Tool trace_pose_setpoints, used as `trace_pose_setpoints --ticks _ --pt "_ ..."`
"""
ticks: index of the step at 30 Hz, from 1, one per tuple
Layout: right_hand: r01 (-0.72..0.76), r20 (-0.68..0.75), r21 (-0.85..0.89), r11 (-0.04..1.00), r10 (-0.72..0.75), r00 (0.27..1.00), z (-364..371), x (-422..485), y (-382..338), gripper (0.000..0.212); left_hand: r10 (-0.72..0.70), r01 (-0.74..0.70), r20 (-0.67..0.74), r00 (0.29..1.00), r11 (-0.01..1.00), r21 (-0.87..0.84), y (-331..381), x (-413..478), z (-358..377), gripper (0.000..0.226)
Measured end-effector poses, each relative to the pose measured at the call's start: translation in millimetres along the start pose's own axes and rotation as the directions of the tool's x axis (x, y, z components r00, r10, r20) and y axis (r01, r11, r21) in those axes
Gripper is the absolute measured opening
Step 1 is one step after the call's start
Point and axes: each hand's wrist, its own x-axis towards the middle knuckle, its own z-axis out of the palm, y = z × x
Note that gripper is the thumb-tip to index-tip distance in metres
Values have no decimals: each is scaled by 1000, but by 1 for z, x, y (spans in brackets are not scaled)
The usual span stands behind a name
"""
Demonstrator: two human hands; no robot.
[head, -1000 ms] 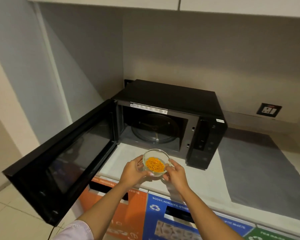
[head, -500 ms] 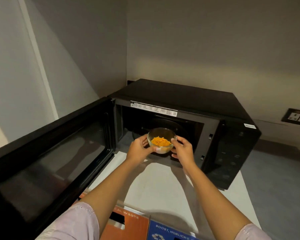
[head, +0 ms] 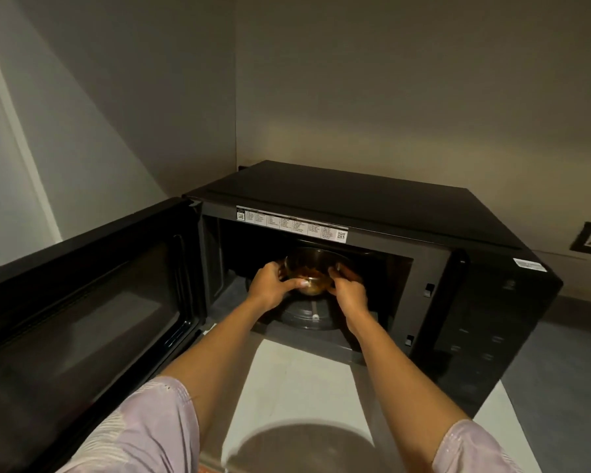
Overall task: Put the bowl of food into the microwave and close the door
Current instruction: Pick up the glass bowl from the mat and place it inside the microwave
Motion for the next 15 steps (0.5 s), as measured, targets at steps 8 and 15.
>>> trace_pose_setpoints --ticks 8,15 --pt "59 53 -36 998 -57 997 9 19 7 39 -43 44 -13 999 998 42 -8 21 2 55" --pt "55 76 -2 999 -54 996 8 35 5 36 -64 65 -9 998 992 106 -7 31 8 59"
